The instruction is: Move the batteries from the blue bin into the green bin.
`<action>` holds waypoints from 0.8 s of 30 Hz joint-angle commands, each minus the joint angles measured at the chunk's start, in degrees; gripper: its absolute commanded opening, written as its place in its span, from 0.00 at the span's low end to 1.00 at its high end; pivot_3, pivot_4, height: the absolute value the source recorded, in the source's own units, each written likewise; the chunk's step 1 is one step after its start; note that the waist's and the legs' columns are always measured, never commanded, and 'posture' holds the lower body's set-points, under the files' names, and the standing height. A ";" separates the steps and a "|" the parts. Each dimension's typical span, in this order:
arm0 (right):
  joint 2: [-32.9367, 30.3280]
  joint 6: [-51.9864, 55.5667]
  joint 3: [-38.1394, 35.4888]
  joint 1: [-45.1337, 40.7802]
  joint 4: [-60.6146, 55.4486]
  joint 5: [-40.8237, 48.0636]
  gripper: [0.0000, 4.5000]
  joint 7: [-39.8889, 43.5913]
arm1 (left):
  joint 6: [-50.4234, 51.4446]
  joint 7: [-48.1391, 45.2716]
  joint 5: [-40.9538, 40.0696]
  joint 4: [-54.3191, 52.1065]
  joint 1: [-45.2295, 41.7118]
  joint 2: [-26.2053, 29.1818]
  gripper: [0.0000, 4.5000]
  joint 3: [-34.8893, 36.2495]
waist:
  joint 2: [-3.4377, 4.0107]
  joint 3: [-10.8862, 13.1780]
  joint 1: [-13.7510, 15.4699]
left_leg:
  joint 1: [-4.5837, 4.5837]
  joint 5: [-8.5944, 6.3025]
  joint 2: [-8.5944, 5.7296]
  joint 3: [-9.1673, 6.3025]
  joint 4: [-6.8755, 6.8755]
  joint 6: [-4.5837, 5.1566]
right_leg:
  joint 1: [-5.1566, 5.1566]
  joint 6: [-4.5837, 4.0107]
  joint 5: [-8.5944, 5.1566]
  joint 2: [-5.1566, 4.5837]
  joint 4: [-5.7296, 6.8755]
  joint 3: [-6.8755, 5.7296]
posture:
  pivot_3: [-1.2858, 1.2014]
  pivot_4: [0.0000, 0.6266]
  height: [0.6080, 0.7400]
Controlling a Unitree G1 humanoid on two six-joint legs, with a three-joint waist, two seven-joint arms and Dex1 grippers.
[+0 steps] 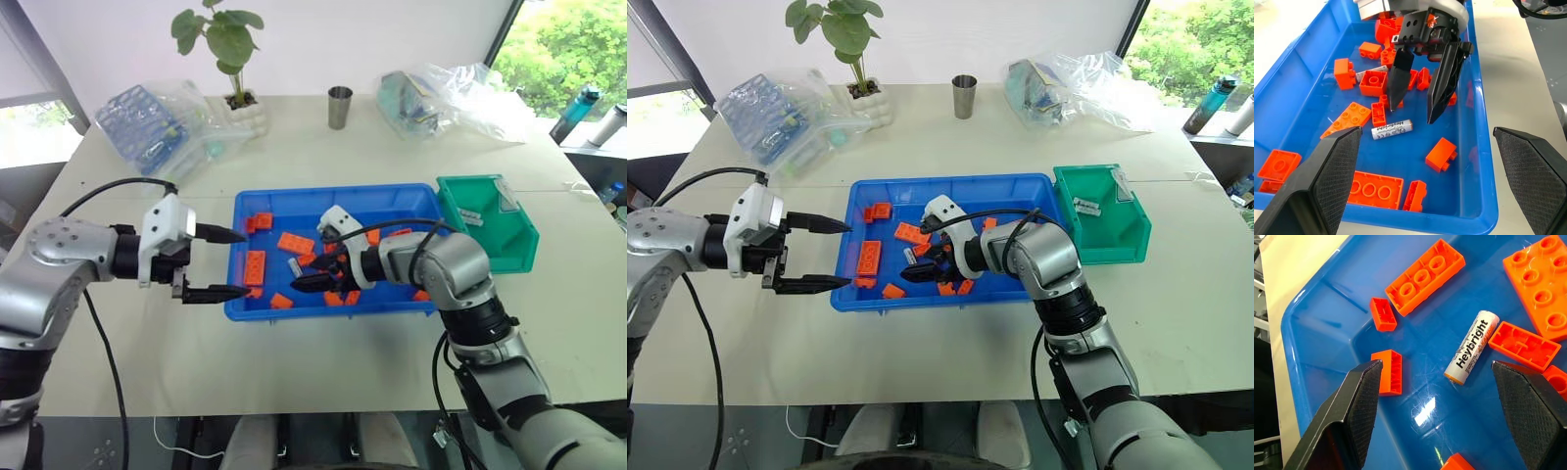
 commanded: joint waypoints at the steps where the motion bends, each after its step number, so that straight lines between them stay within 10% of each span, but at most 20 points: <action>1: 1.58 -3.66 3.02 -1.83 3.72 -0.47 0.81 -0.88 | -1.02 0.33 0.21 -0.28 -0.97 -0.42 1.00 0.62 | 0.00 0.00 -0.09 | 0.00 0.00 0.00 0.00 0.00 0.00 | 0.00 0.00 0.00 0.00 0.00 0.00 | 0.52 0.24 0.82; 8: 3.10 -11.93 6.92 -3.90 12.10 -3.79 0.76 -1.87 | 0.02 0.59 -0.44 -1.28 -1.27 -0.27 1.00 1.01 | -0.01 -0.01 -0.16 | 0.01 0.00 0.00 0.00 0.00 0.00 | 0.00 0.00 0.00 0.01 0.01 0.00 | 0.52 0.24 0.82; 16: 1.17 -13.56 8.88 -2.60 9.06 -3.74 0.01 -0.38 | 0.80 0.61 -0.64 -1.54 -1.59 -0.22 1.00 1.14 | -0.01 -0.01 -0.17 | 0.01 0.00 0.00 0.00 0.00 0.00 | 0.00 0.00 0.00 0.00 0.01 0.00 | 0.52 0.24 0.82; 24: 1.62 -9.68 7.02 -3.42 4.18 -1.16 0.01 -0.95 | 0.74 0.10 -0.28 -0.21 -3.17 -0.90 1.00 -0.15 | -0.01 -0.01 -0.16 | 0.01 0.00 0.00 -0.01 0.01 0.00 | 0.01 0.00 0.00 0.00 0.01 0.00 | 0.52 0.24 0.82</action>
